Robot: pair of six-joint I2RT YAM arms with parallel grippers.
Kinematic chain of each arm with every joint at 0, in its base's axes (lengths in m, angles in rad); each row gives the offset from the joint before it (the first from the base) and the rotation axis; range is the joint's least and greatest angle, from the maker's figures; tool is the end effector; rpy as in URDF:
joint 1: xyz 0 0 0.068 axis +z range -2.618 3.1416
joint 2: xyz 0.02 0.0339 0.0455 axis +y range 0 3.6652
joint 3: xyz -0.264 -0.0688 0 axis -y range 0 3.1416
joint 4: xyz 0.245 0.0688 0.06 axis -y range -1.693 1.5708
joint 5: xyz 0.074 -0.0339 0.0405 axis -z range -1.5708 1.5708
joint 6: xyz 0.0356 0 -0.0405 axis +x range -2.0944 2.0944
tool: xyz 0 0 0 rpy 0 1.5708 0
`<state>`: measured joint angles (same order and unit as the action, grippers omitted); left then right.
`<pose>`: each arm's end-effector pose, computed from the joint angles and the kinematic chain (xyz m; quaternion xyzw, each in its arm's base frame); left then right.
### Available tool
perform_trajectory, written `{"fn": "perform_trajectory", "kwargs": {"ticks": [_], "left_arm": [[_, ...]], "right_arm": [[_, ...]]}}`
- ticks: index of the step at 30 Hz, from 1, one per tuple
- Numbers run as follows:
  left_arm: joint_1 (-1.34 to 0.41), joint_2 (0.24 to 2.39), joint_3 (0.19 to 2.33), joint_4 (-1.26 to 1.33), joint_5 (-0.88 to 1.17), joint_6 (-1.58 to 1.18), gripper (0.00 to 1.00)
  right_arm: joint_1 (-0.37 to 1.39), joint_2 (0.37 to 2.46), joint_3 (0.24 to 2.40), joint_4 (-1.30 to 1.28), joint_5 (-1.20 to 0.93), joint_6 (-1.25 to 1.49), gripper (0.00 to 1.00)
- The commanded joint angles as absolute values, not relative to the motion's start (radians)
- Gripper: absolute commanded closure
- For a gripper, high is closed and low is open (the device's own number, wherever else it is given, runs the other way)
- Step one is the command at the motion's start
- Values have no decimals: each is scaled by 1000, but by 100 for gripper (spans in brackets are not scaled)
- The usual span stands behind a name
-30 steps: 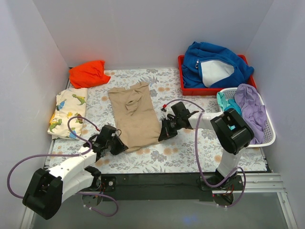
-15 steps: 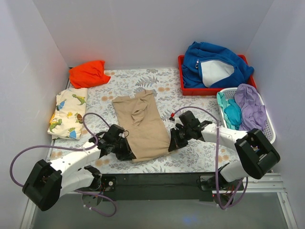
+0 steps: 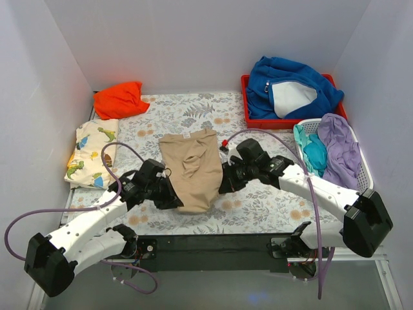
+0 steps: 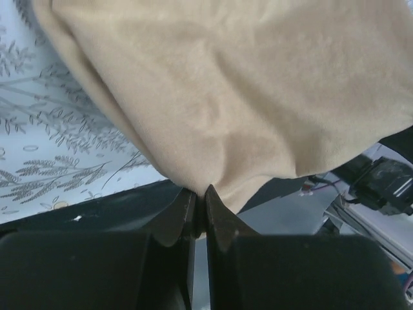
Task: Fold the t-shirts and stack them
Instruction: Fold the tshirt
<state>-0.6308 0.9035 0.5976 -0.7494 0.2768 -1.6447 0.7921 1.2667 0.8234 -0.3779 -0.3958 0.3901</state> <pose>0.1248 -0.1032 0.2101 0.4342 -0.8543 0.2851 0.0151 0.1734 0.1953 0.2363 -0.2527 0.8797 0.3519 0.1961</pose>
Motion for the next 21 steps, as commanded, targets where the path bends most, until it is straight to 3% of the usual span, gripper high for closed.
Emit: {"fn": "perform_trajectory", "kwargs": {"ticks": [1,12,21], "left_arm": [[-634,937,716,-759,154,-1629,100],[-583,1164,957,-752,-136,-1546,100],[-362,1304,1003,-583,-74,-1390,100]], "right_arm": [[787,1336,978,-383,-316,304,99],[684,1672,1328,-423,-354,146,99],[586,1894,1578,-446,-451,86,99]]}}
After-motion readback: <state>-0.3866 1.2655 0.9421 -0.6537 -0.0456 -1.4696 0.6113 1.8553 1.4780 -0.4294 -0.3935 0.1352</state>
